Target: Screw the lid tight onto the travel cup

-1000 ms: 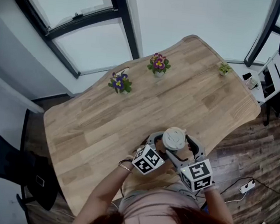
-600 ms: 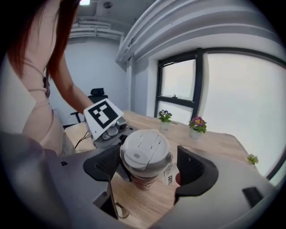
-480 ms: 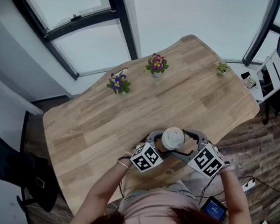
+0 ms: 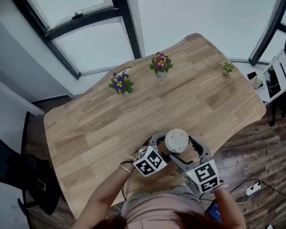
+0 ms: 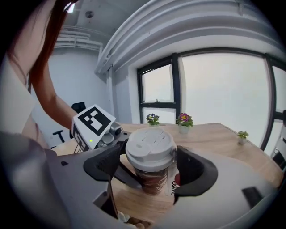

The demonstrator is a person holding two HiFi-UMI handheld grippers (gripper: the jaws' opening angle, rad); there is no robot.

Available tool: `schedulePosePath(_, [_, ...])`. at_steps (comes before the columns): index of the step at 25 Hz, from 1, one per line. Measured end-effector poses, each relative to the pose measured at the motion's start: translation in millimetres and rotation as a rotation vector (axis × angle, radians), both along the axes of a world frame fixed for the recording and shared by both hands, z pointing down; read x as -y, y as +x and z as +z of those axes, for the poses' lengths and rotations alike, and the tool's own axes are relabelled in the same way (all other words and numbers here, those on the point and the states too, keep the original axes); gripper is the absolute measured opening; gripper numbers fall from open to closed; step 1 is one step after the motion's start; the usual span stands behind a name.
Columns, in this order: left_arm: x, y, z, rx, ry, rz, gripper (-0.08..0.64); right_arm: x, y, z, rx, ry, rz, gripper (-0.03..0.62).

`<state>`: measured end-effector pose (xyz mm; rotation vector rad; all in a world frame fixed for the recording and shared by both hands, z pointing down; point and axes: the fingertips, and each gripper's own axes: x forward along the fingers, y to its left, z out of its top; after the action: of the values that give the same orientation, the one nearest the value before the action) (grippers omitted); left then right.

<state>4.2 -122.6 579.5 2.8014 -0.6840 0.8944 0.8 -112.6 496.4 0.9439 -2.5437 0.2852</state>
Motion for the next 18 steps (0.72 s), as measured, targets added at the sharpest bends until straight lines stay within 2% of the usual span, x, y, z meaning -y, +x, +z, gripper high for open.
schedulePosePath(7, [-1.1,1.0,0.4,0.011,-0.001,0.050,0.347,5.4,5.8,5.4,-0.137,-0.042,-0.277,0.360])
schedulePosePath(10, [-0.6,1.2,0.7,0.013,-0.003,0.051,0.347,6.7,3.3,7.5,-0.172,-0.041,-0.332,0.359])
schedulePosePath(13, [-0.8,1.2,0.8,0.010,-0.001,0.034,0.347,6.1,1.6,7.5,-0.155,-0.013,-0.280,0.359])
schedulePosePath(18, [-0.3,0.5,0.1,0.007,0.005,0.017,0.347,5.2,1.4,5.3,-0.090,0.041,-0.021,0.357])
